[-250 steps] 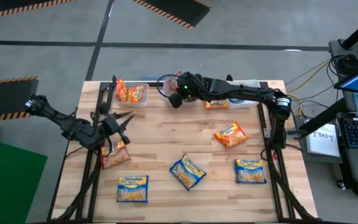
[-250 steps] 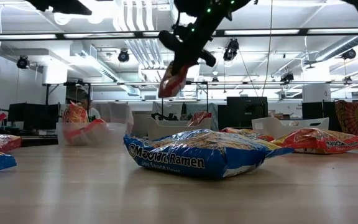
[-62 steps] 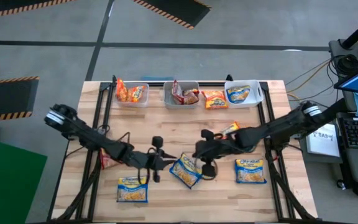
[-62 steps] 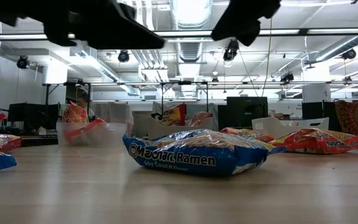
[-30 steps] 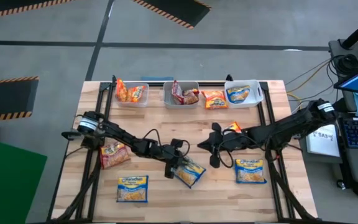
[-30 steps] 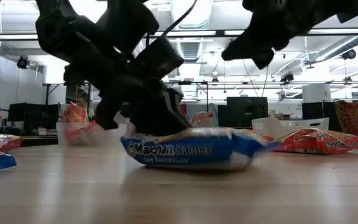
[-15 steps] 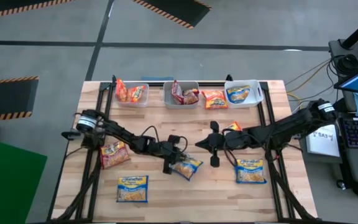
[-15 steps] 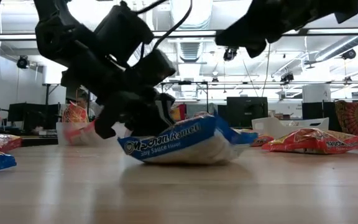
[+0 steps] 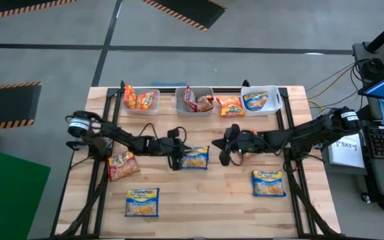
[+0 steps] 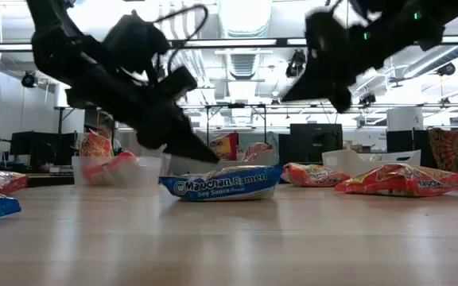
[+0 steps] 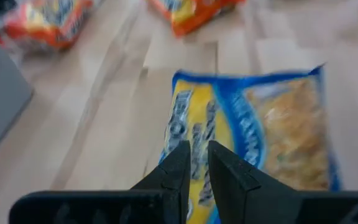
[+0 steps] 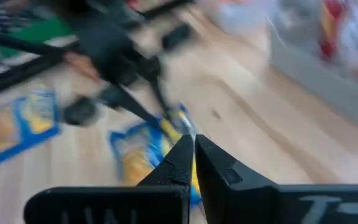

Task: Sort Maruchan noodles
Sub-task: Put the blue noodle pack into the white bin

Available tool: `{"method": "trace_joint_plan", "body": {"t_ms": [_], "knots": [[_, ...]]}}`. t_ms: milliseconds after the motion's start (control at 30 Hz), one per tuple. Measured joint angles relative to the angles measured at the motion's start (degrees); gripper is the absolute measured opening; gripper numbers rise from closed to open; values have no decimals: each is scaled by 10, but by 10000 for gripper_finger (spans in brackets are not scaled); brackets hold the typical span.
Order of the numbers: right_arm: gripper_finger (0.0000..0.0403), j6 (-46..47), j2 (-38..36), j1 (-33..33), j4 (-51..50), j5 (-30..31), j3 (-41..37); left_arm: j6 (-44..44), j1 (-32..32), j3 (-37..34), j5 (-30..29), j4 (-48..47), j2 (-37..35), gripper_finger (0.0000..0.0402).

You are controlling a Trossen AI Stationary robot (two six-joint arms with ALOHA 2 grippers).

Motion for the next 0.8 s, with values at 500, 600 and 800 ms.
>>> {"method": "trace_joint_plan", "body": {"t_ms": [500, 600, 800], "knots": [[58, 217, 9, -62, -94, -130, -1, 14, -23, -101, 64, -7, -164, 39], [97, 256, 12, -62, -97, -131, -1, 5, -31, -112, 70, -6, -157, 39], [176, 300, 35, -61, -98, -135, -1, -16, -45, -116, 70, 8, -123, 39]]}}
